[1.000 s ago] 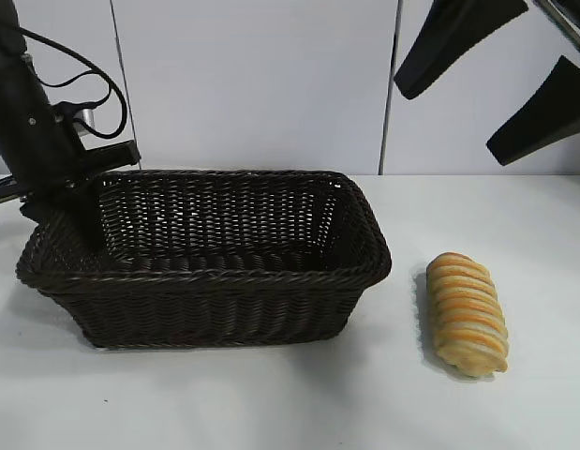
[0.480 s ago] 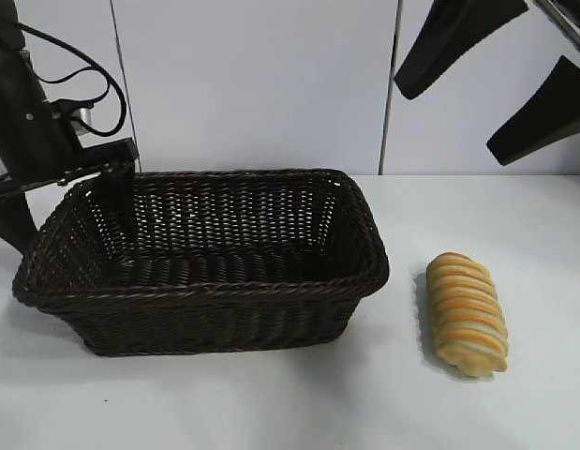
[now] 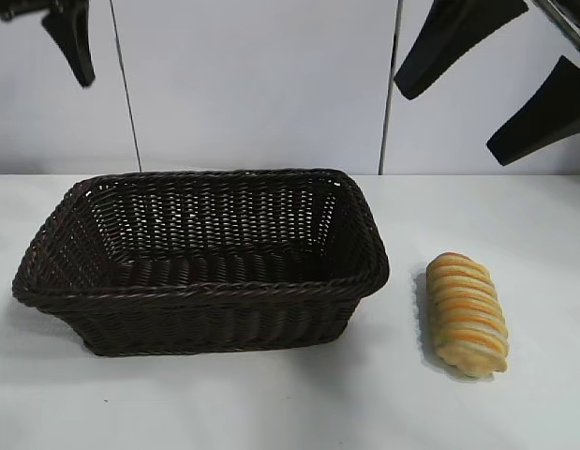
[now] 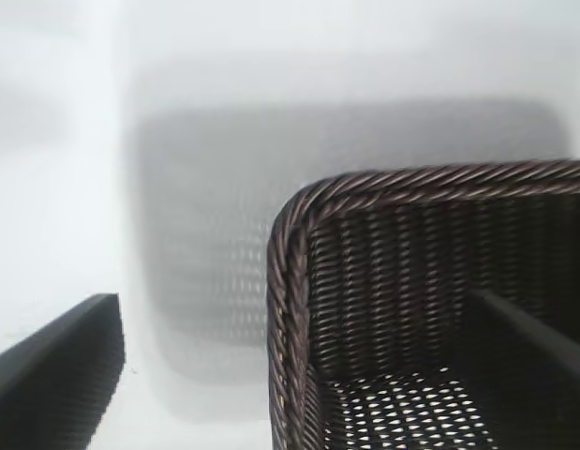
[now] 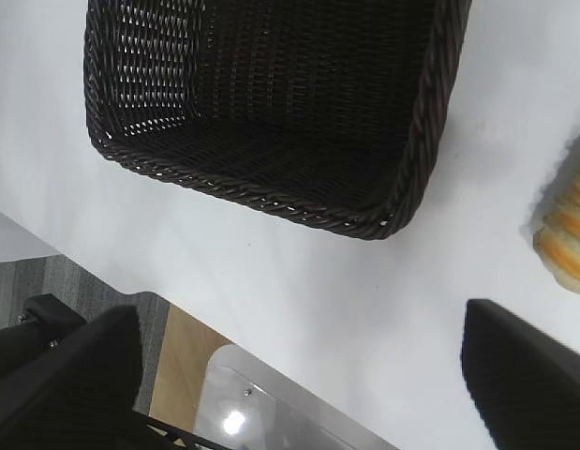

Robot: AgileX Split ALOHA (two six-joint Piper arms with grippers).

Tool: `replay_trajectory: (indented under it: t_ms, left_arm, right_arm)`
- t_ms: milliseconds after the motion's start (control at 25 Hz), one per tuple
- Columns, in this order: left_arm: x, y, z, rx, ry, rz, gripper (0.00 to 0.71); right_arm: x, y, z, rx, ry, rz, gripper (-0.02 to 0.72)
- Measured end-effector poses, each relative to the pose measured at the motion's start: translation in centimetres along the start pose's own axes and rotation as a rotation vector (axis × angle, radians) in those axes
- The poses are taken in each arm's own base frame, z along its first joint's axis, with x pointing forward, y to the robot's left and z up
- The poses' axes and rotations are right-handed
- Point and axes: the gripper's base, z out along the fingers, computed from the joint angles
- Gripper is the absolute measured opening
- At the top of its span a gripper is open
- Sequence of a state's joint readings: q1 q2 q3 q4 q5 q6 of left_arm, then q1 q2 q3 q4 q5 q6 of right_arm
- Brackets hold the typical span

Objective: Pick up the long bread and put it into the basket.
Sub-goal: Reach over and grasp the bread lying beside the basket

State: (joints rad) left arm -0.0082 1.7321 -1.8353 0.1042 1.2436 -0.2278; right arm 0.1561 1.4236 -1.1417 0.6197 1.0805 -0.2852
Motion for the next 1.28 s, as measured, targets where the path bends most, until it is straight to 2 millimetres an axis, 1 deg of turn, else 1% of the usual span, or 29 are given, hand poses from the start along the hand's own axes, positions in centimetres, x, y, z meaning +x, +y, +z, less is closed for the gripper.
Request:
replay_trajectory:
  t_ms: [120, 240, 360, 440, 520, 600, 640, 760, 880, 920, 1000, 1040, 1120, 1160, 1280]
  left_arm:
    - [-0.3, 4.3, -1.3, -0.069, -0.033, -0.108, 0.693]
    - [-0.3, 8.5, -2.0, -0.108, -0.044, -0.222, 0.694]
    - [-0.1, 11.4, -2.1, -0.109, -0.042, -0.321, 0.694]
    - [0.1, 12.3, -2.3, -0.088, -0.045, -0.364, 0.694]
    - [0.1, 12.3, -2.8, -0.063, -0.054, -0.381, 0.694]
    - [0.3, 11.9, -4.0, -0.032, -0.079, -0.389, 0.694]
    - [0.5, 11.6, -5.0, -0.016, -0.1, -0.39, 0.694]
    - [1.5, 11.0, -9.1, 0.004, -0.191, -0.375, 0.694]
    - [3.4, 10.1, -14.4, 0.03, -0.316, -0.327, 0.694]
    - [4.4, 9.7, -16.5, 0.04, -0.367, -0.302, 0.694]
    - [6.9, 8.8, -20.8, 0.057, -0.475, -0.252, 0.694]
    - [8.1, 8.5, -22.6, 0.059, -0.521, -0.228, 0.694]
    - [11.3, 7.7, -26.5, 0.055, -0.63, -0.181, 0.694]
    - [12.7, 7.3, -28.0, 0.054, -0.674, -0.162, 0.694]
    - [18.0, 6.2, -32.4, 0.065, -0.818, -0.102, 0.694]
  right_arm:
    - [0.0, 0.0, 0.0, 0.0, 0.0, 0.0, 0.638]
    - [0.0, 0.0, 0.0, 0.0, 0.0, 0.0, 0.638]
    - [0.0, 0.0, 0.0, 0.005, 0.001, -0.003, 0.638]
    - [0.0, -0.1, 0.0, 0.007, 0.002, -0.004, 0.638]
    - [0.0, -0.1, 0.0, 0.009, 0.003, -0.005, 0.638]
    - [0.0, -0.1, 0.0, 0.01, -0.001, -0.005, 0.638]
    - [0.0, -0.1, 0.0, 0.012, -0.003, -0.006, 0.638]
    - [-0.1, -0.2, 0.0, 0.017, -0.006, -0.008, 0.638]
    - [-0.1, -0.2, 0.0, 0.017, -0.006, -0.008, 0.638]
    - [-0.1, -0.2, 0.0, 0.017, -0.006, -0.008, 0.638]
    - [-0.1, -0.2, 0.0, 0.018, -0.006, -0.008, 0.638]
    - [-0.1, -0.2, 0.0, 0.018, -0.007, -0.008, 0.638]
    - [-0.1, -0.2, 0.0, 0.018, -0.007, -0.008, 0.638]
    - [-0.1, -0.2, 0.0, 0.018, -0.007, -0.008, 0.638]
    - [-0.1, -0.2, 0.0, 0.018, -0.008, -0.008, 0.638]
